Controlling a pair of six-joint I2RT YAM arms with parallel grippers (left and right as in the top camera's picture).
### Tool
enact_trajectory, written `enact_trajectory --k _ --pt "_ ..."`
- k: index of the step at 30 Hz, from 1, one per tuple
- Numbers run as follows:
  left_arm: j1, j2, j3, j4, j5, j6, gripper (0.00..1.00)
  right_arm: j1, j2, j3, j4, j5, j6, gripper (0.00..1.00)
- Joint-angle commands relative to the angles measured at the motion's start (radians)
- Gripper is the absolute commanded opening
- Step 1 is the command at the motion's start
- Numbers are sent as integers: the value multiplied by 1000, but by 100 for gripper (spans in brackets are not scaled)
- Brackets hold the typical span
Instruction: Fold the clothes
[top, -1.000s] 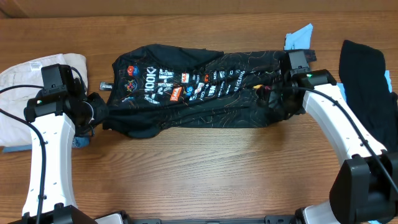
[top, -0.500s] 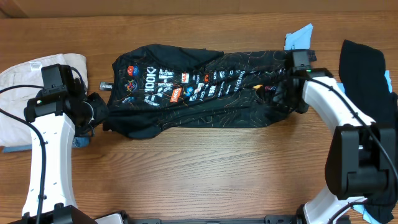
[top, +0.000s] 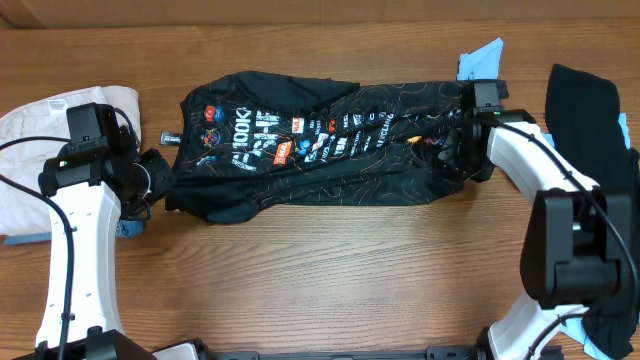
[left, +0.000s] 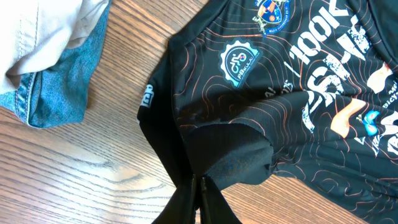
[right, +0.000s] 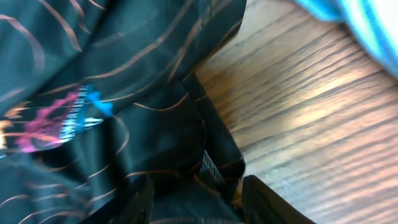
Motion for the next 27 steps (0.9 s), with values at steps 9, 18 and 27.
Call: enact_trajectory --k 9,18,27 --pt "-3 6 5 -2 -10 22 7 -3 79 3 -4 -11 39 14" --pt "-3 6 5 -3 -10 23 7 -3 38 45 -80 27 39 28" --pt "-3 6 5 -1 -10 22 7 -3 32 47 -132 23 39 30"
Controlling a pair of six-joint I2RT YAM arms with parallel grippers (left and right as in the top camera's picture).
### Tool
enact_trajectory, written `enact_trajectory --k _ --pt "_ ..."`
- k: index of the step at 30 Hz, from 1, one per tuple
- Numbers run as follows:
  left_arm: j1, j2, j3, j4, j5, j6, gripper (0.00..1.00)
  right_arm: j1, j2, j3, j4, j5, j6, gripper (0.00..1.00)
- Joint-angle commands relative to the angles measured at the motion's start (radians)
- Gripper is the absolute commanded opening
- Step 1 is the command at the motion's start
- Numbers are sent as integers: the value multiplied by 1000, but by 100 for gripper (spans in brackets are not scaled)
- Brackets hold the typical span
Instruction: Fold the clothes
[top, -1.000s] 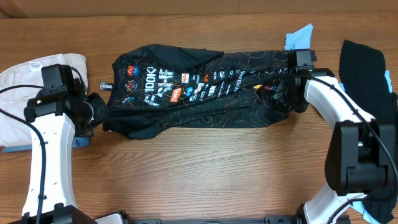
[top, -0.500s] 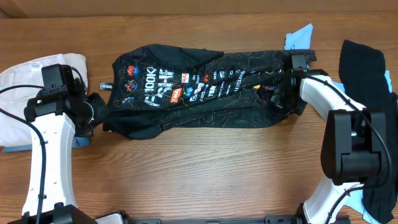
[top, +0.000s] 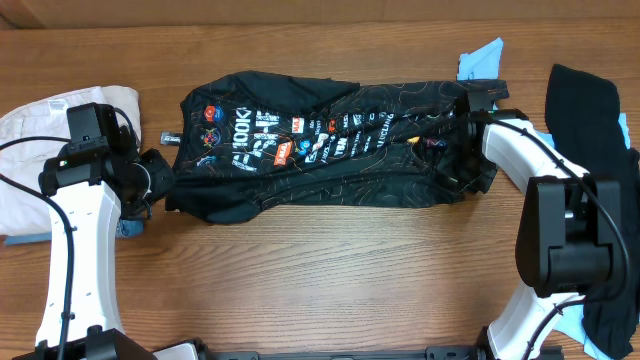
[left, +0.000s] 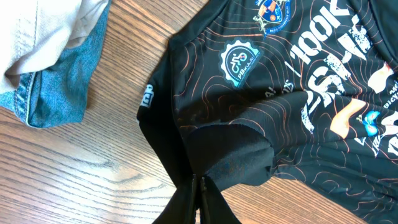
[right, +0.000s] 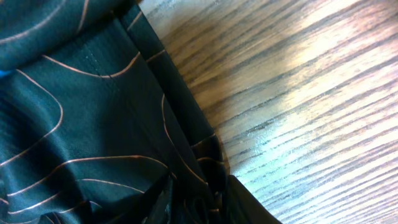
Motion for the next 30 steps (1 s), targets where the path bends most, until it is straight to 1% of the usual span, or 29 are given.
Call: enact_trajectory --k 1,14,24,30 --pt "-3 3 5 -1 -10 22 7 -2 -21 28 -2 15 5 30" --pt "-3 3 5 2 -9 23 7 -2 -97 29 -31 14 5 30" --pt "-3 3 5 2 -10 23 7 -2 -102 29 -72 14 5 28" --pt "-3 3 5 2 -10 23 7 -2 -102 27 -80 14 5 35"
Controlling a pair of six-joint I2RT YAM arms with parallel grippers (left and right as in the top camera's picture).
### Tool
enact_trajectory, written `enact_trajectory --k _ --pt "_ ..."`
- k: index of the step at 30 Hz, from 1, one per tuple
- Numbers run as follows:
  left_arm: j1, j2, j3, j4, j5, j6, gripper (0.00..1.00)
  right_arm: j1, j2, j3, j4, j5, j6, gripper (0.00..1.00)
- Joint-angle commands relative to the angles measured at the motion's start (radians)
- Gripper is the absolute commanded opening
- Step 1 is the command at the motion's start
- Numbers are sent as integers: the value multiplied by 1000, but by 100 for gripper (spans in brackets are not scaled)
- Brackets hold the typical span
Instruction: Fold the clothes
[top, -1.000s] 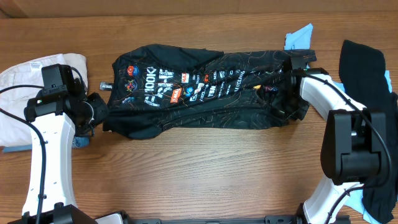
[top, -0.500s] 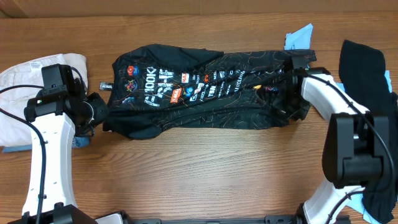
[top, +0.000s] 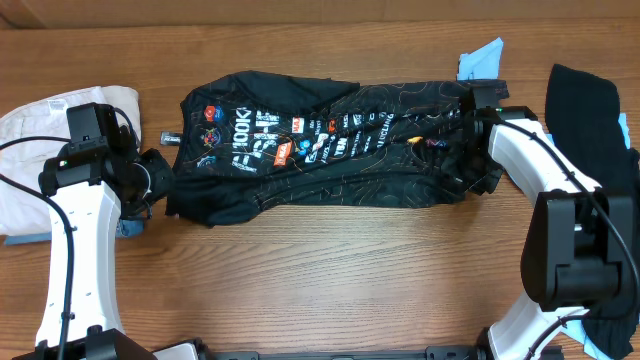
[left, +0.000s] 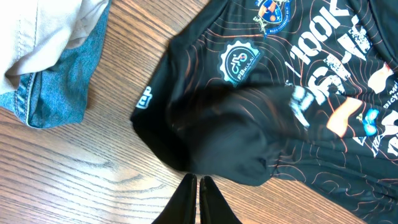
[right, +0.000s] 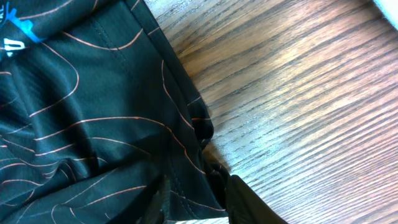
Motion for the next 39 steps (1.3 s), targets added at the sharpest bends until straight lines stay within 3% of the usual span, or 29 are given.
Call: enact_trajectory --k 1,12,16,23,30,33,35,39 --pt "-3 3 5 1 -10 23 7 -2 -29 20 1 13 4 36" --pt "-3 3 5 -1 -11 23 9 -2 -28 -21 22 -13 4 37" --pt "-3 3 5 -35 -105 23 20 -2 -28 -21 24 -13 2 36" --pt "-3 3 -5 -45 -242 21 56 -2 -28 -21 18 -13 0 36" --pt "-3 3 -120 129 -236 23 57 -2 -28 -21 5 -13 0 35" --pt "-3 3 -169 201 -233 23 54 -2 -28 -21 4 -13 0 36" --pt "-3 3 -201 260 -216 36 47 -2 -28 -21 4 -13 0 36" --pt "-3 3 -260 379 -132 79 46 -2 -28 -21 4 -13 0 35"
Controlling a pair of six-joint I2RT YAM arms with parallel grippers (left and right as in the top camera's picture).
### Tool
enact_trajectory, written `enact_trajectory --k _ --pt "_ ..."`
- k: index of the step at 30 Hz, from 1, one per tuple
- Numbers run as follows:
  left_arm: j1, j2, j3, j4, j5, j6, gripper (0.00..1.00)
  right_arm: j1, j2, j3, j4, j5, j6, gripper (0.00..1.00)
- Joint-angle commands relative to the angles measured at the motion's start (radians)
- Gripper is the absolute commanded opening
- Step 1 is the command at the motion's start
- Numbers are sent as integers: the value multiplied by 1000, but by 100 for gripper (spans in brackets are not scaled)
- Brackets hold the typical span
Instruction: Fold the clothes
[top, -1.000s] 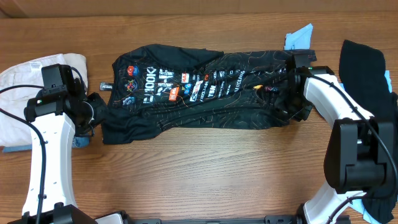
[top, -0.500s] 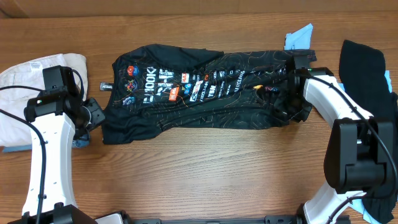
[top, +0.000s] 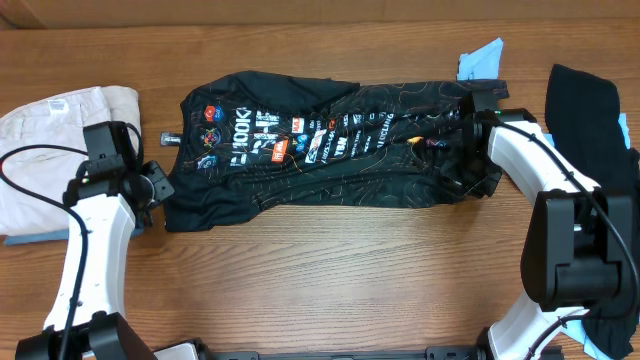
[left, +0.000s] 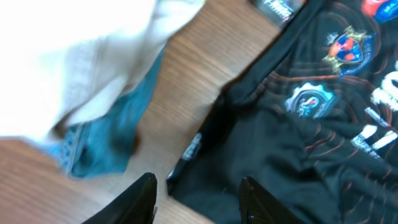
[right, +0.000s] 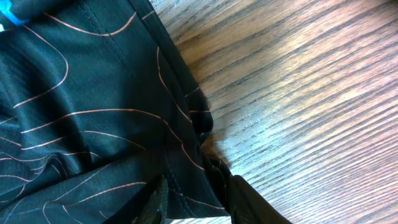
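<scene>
A black cycling jersey with coloured logos and thin orange lines lies lengthwise across the wooden table. My left gripper is at its lower left corner. In the left wrist view it is open, and the jersey's corner lies loose between the fingers. My right gripper is at the jersey's right end. In the right wrist view it is shut on the jersey's hem, with fabric bunched between the fingers.
Folded cream trousers lie at the far left with blue denim under them. A black garment is draped at the right edge, and a light blue cloth lies behind the jersey's right end.
My left gripper has opened and let go of the jersey's lower left corner, and its arm has shifted. The right gripper still holds the hem in the same place.
At first my left gripper was shut on the jersey's lower left corner, while the right fingers stood open around the right hem. The right gripper then shut on the hem. The left kept its hold with the fabric bunched, and now it is open.
</scene>
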Motion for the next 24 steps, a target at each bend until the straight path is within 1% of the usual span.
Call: enact_trajectory --k 1,8,12,13,16,18,19,22,24 --pt "-3 2 -61 82 76 46 46 -2 -28 -2 1 -1 1 36" --pt "-3 2 -129 180 84 51 48 -2 -28 -2 -2 -1 1 36" --pt "-3 3 -154 229 84 61 54 -2 -28 -2 -2 -1 1 36" --pt "-3 6 -155 237 85 61 54 -2 -28 -2 -2 -1 1 36" --pt "-3 40 -156 261 100 61 55 -2 -28 -2 -3 -1 1 36" --pt "-3 77 -155 281 135 62 57 -2 -28 -2 -5 -1 1 36" --pt "-3 92 -155 292 151 62 57 -2 -28 -2 -6 -1 1 36" --pt "-3 121 -155 315 193 66 49 -2 -28 -2 -6 -1 1 36" --pt "-3 121 -155 321 196 69 36 -2 -28 -2 -6 -1 1 36"
